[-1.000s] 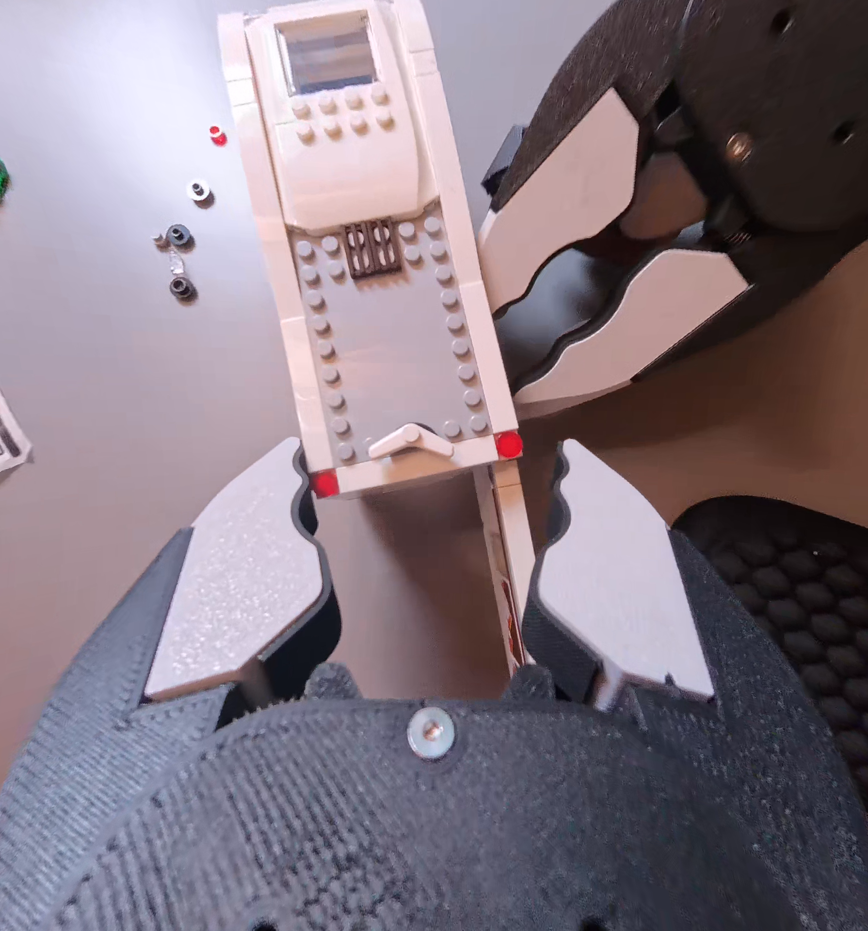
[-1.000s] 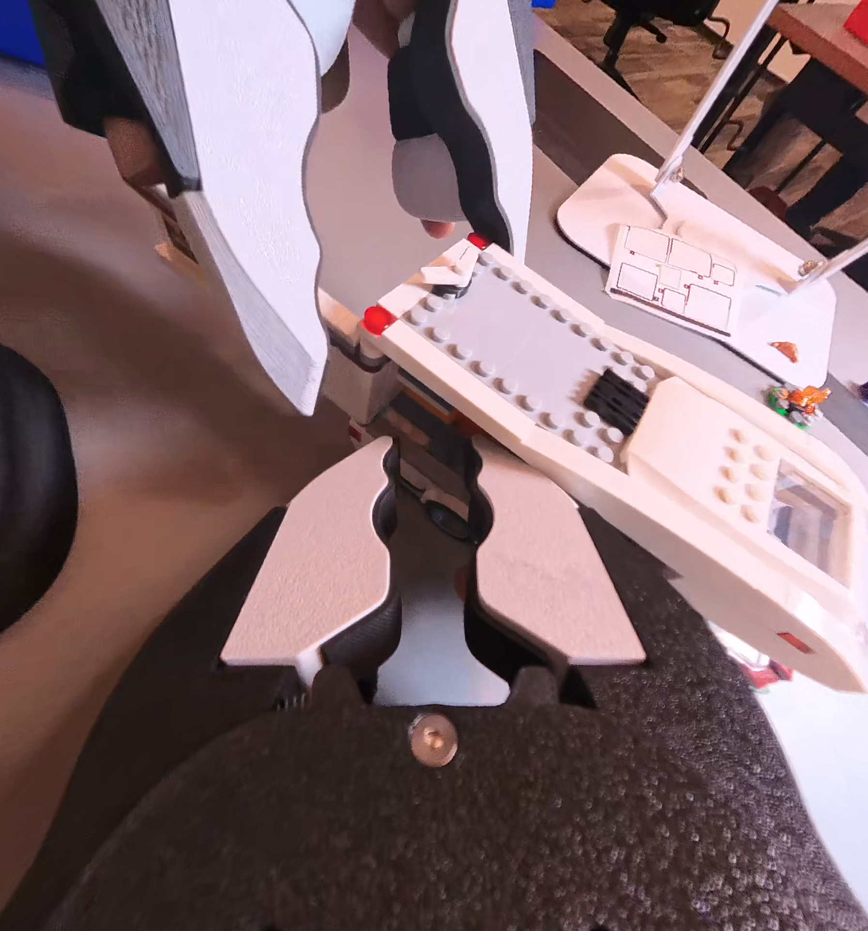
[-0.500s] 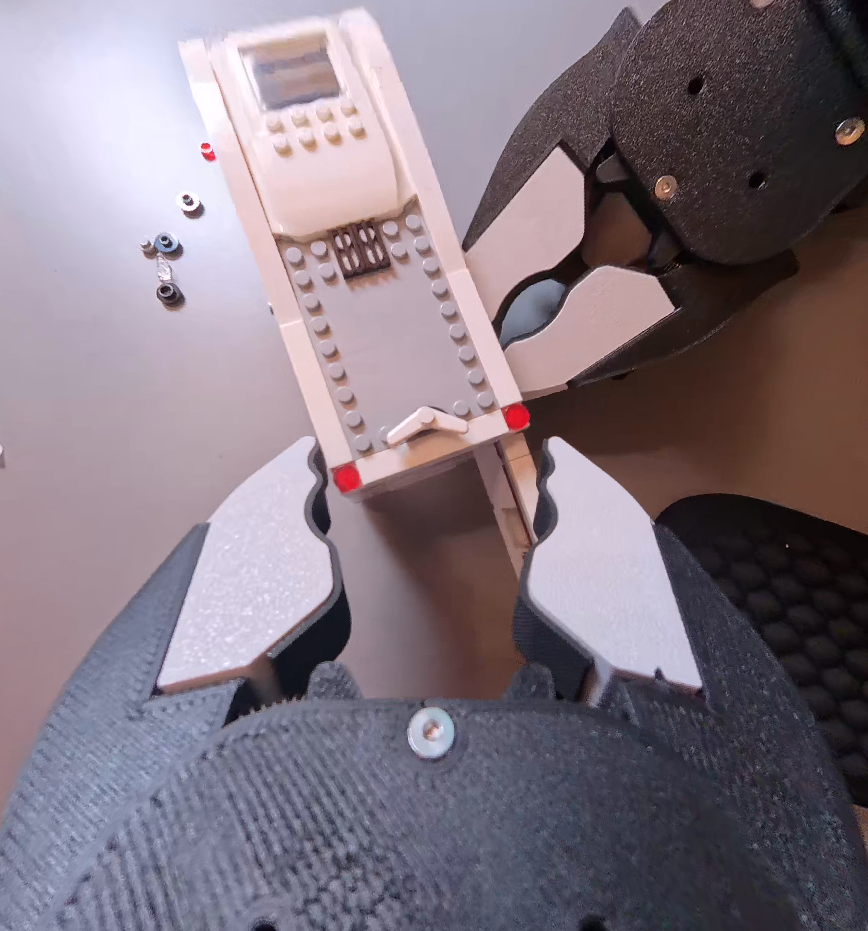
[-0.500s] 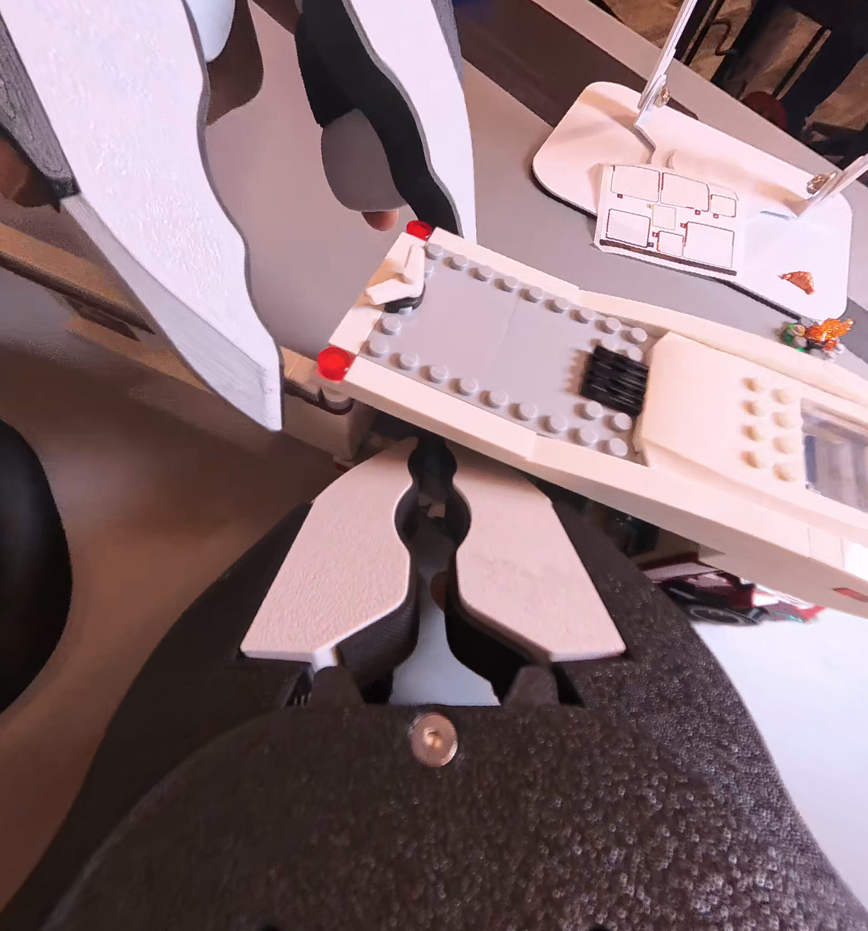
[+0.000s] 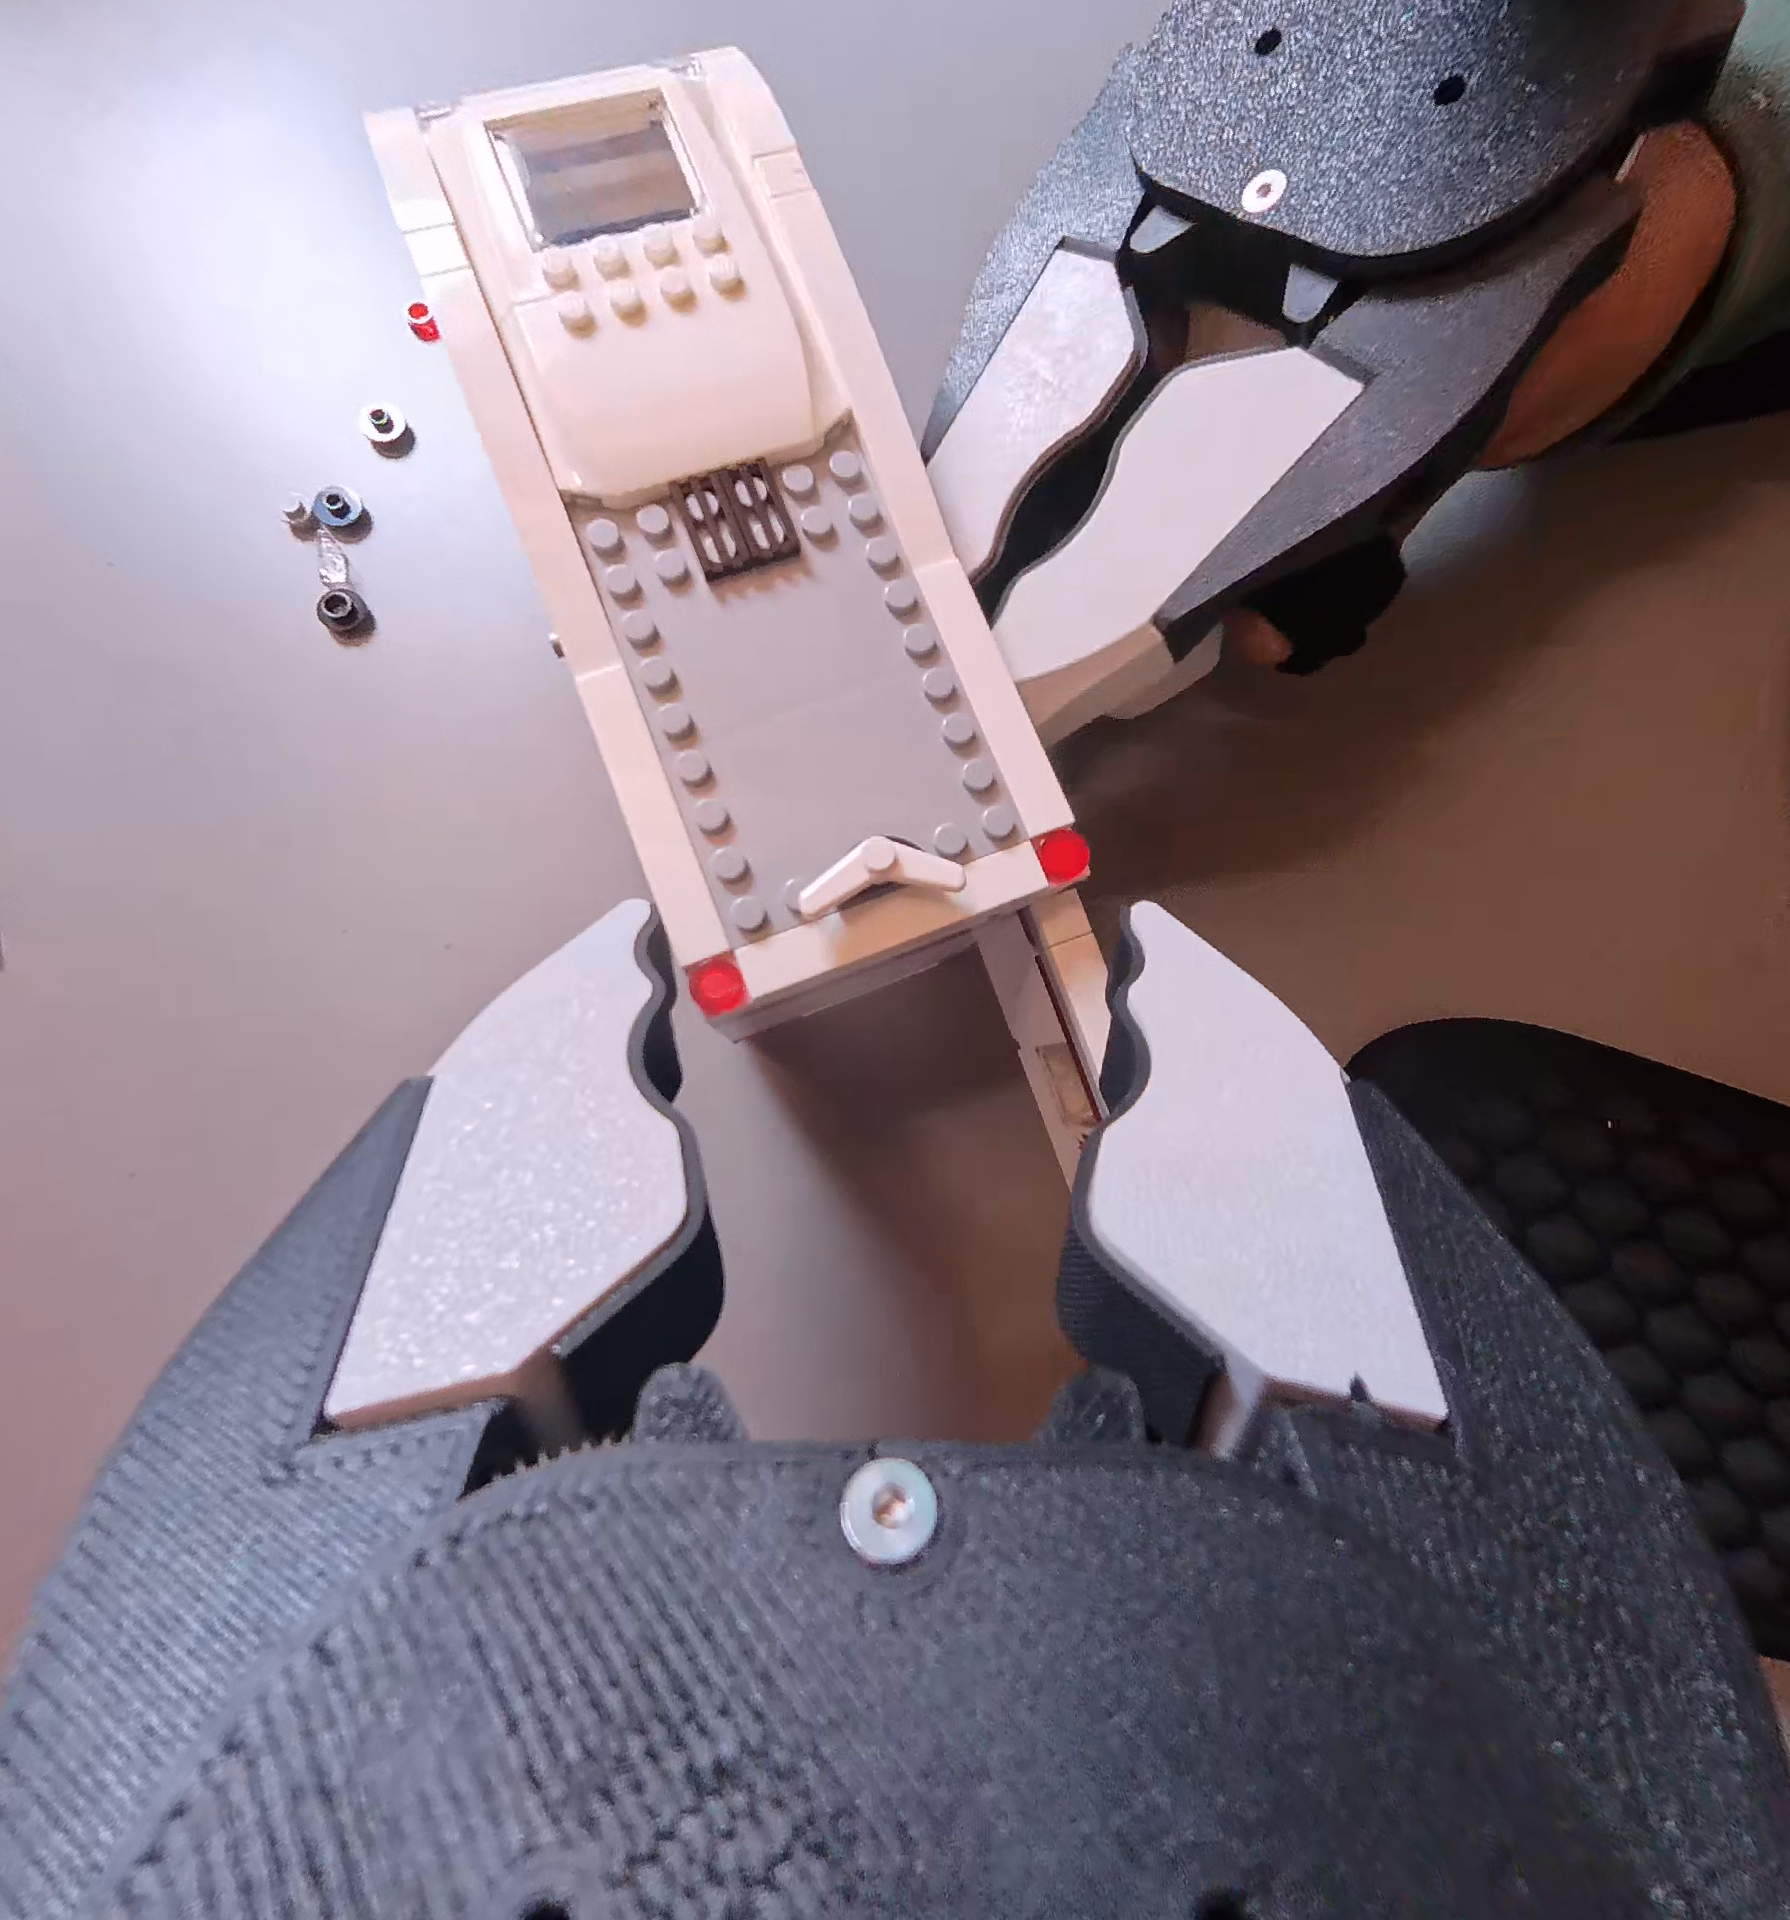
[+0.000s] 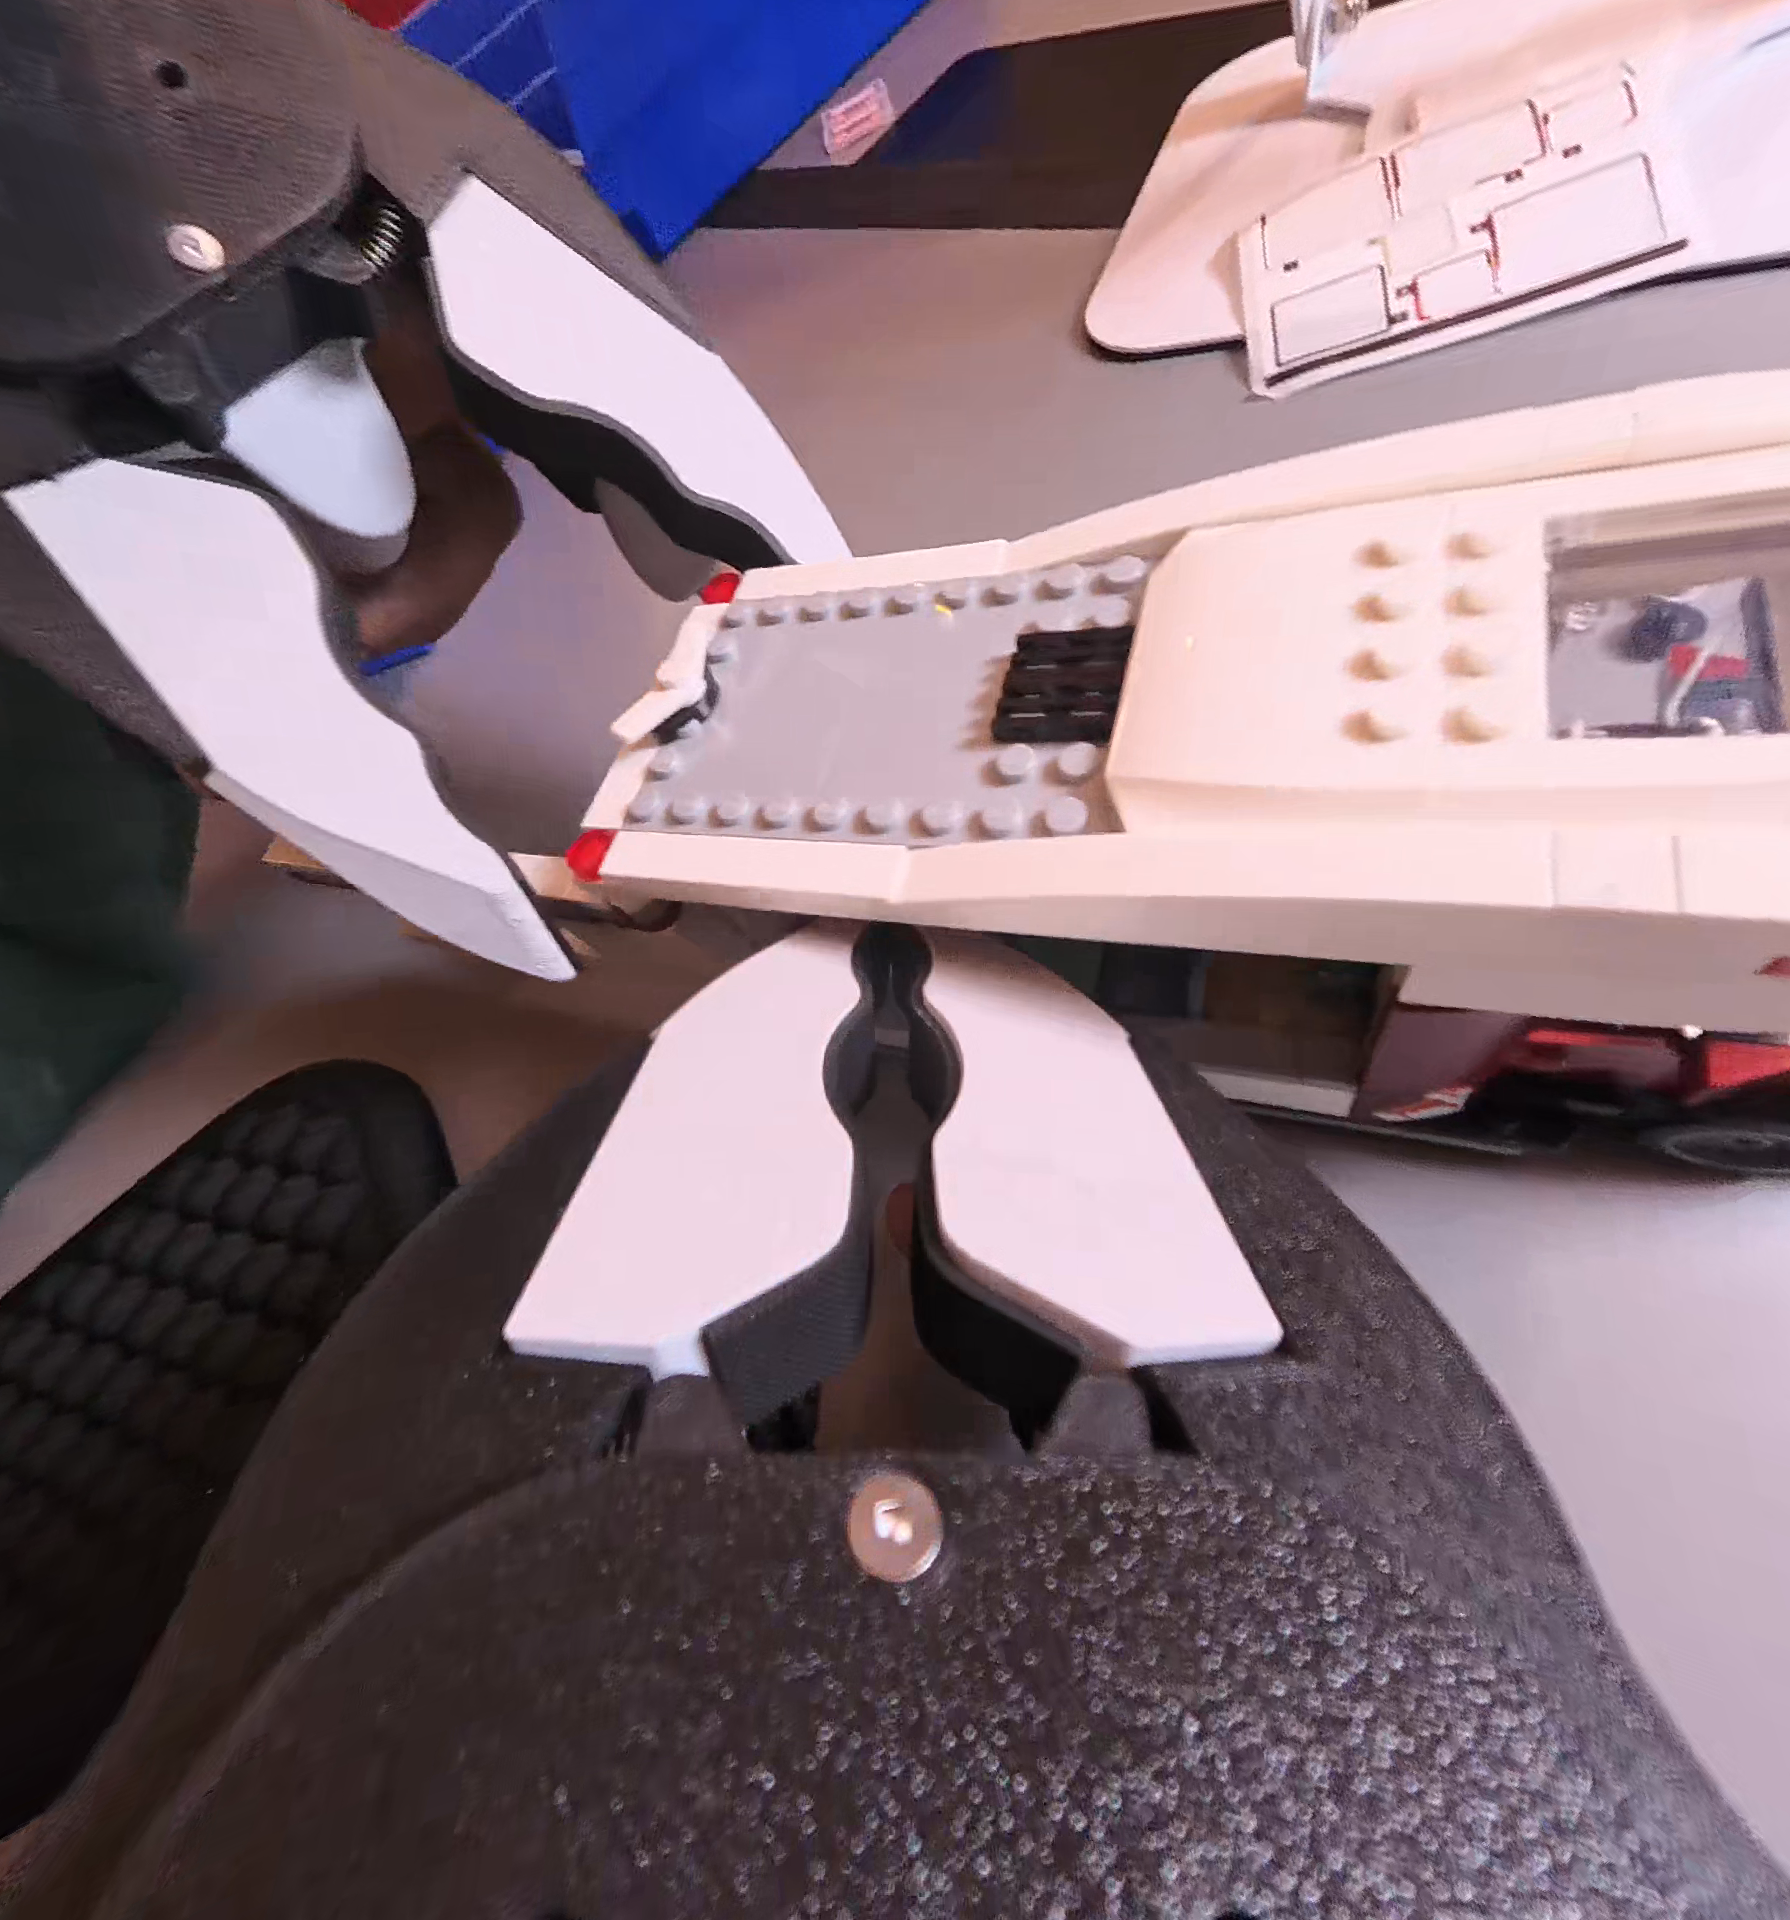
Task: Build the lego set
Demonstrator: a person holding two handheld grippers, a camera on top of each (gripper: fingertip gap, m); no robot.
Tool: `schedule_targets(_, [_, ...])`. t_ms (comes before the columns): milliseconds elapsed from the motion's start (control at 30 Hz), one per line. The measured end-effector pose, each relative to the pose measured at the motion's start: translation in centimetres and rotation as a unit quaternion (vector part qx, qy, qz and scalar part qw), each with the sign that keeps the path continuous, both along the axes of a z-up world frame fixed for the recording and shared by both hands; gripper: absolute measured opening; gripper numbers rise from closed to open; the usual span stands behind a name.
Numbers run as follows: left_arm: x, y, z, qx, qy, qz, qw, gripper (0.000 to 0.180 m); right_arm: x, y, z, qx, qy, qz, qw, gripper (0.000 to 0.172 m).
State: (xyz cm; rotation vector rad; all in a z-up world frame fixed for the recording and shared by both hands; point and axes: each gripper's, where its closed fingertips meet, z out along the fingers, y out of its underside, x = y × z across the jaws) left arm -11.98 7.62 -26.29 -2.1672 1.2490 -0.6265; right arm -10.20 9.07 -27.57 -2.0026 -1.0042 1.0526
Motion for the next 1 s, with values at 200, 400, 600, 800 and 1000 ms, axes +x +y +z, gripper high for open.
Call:
schedule_targets(200, [0.0, 0.0, 0.0, 0.001, 0.000, 0.001, 1.000, 0.081, 0.0, -0.2, -0.2, -0.009, 0.000, 0.003, 1.000, 0.004])
schedule_targets(400, [0.0, 0.0, 0.0, 0.001, 0.000, 0.000, 1.000, 0.081, 0.8, -1.3, -0.3, 0.090, -0.049, 0.057, 0.993, 0.031])
schedule_targets(600, [0.1, 0.0, 0.0, 0.001, 0.001, 0.002, 1.000, 0.081, 0.9, -0.1, 0.1, 0.208, -0.094, 0.035, 0.973, 0.030])
schedule_targets(800, [0.0, 0.0, 0.0, 0.001, 0.003, 0.003, 1.000, 0.081, 1.1, 0.8, -0.4, 0.180, -0.093, 0.009, 0.979, 0.016])
schedule_targets(1000, [0.0, 0.0, 0.0, 0.001, 0.006, 0.003, 1.000, 0.081, 1.1, 1.1, -0.2, 0.106, -0.057, -0.013, 0.993, 0.003])
